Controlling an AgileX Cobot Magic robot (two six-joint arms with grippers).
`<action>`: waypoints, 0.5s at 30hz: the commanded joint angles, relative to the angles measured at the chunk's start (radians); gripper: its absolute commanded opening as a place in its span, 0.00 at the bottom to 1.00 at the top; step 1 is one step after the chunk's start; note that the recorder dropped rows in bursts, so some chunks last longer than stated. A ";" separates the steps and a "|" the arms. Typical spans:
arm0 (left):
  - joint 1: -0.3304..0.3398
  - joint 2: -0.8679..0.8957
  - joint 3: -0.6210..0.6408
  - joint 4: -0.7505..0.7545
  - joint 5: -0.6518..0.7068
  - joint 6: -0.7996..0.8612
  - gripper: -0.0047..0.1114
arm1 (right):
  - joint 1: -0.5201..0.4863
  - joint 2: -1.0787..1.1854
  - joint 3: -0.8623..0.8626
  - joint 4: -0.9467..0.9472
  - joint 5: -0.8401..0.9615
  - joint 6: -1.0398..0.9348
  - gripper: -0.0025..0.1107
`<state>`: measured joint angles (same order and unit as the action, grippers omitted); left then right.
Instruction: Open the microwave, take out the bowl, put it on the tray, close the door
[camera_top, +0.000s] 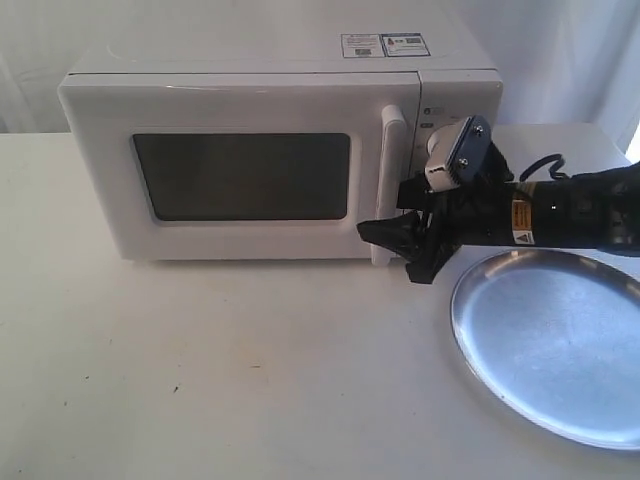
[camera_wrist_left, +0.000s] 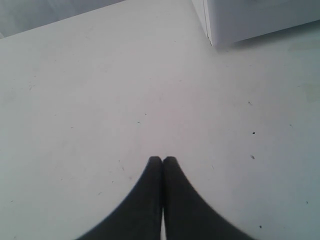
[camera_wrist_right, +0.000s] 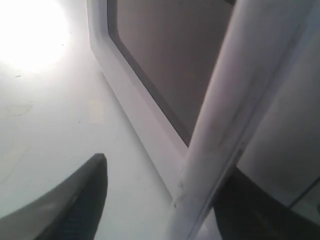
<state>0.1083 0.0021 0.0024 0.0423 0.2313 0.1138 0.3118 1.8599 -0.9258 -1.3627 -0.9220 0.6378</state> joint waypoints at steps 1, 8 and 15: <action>0.000 -0.002 -0.002 -0.008 0.001 -0.004 0.04 | 0.077 -0.103 -0.039 -0.258 -0.299 -0.126 0.02; 0.000 -0.002 -0.002 -0.008 0.001 -0.004 0.04 | -0.045 -0.206 -0.039 -0.308 -0.194 0.038 0.02; 0.000 -0.002 -0.002 -0.008 0.001 -0.004 0.04 | -0.218 -0.207 0.017 -0.382 -0.299 0.104 0.02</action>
<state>0.1083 0.0021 0.0024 0.0423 0.2313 0.1138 0.1369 1.6535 -0.9389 -1.7310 -1.1925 0.7547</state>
